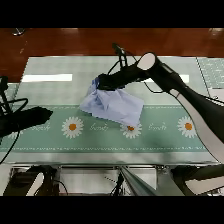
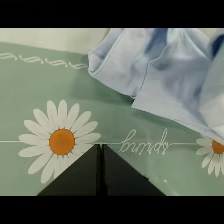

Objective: Fold the shirts.

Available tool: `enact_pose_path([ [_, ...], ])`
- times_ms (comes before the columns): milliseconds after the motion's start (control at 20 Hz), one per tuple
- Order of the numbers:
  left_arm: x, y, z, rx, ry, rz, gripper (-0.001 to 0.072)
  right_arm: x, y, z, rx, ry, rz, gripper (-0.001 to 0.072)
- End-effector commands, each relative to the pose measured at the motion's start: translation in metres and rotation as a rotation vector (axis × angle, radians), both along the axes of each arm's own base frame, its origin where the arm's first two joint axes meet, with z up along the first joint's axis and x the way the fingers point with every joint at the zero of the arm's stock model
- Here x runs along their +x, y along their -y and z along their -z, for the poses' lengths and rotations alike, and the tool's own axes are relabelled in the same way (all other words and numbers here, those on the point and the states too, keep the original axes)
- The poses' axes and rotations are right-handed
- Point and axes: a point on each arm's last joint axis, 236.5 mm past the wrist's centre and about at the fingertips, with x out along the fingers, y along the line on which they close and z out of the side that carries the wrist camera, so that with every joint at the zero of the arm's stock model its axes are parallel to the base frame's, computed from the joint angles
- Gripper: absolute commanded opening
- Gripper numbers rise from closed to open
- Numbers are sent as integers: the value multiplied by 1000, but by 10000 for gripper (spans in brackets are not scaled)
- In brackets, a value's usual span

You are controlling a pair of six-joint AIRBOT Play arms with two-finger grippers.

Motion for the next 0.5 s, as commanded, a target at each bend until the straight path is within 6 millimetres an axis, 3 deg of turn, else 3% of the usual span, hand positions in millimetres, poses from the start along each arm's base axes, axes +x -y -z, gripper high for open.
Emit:
enact_pose_path([
  [0, 0, 3, 14, -44, 5, -31, 25, 4, -23, 27, 35, -86, 8, 629],
  [100, 3, 2, 12, -48, 17, -43, 25, -4, -11, 27, 17, -116, -37, 630],
  [200, 3, 2, 12, -48, 17, -43, 26, -10, 25, 14, -11, -146, -85, 630],
  [300, 3, 2, 12, -48, 17, -43, 26, -10, 80, -12, -74, -136, -92, 629],
  [450, 3, 2, 12, -49, 17, -43, 26, -12, 172, -59, -273, 35, 4, 630],
])
